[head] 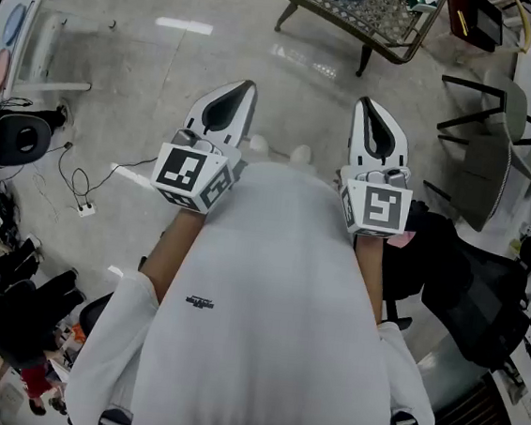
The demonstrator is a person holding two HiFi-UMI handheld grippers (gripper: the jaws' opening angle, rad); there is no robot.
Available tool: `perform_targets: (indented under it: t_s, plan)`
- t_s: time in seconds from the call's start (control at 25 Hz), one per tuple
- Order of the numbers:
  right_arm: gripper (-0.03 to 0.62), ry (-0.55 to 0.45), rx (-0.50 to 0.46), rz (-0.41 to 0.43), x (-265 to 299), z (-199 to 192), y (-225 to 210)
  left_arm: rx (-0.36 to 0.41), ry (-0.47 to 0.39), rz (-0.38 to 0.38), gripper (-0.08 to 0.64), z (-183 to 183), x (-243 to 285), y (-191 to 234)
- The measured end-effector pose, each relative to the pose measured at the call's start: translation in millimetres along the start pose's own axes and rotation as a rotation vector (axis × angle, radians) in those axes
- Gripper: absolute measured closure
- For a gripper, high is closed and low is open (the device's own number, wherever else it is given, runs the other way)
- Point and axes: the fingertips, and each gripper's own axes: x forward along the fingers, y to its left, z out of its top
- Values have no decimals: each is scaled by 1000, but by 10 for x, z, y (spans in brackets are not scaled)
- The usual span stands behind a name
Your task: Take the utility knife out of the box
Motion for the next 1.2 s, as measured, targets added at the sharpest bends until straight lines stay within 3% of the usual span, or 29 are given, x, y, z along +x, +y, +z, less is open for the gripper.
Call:
perform_targets:
  t_s: [0.24,0.68,1.2]
  plan:
    - [592,0,-7,3,-233,-96,-163,12,14,-1,560,-109,61,-284]
    - [592,-31,114,-28,-598,-246,-473,44,30,-40,560,-282,183,-728]
    - [592,5,136,9,-292,-341,-601,14,24,1,560,-206,372,-487]
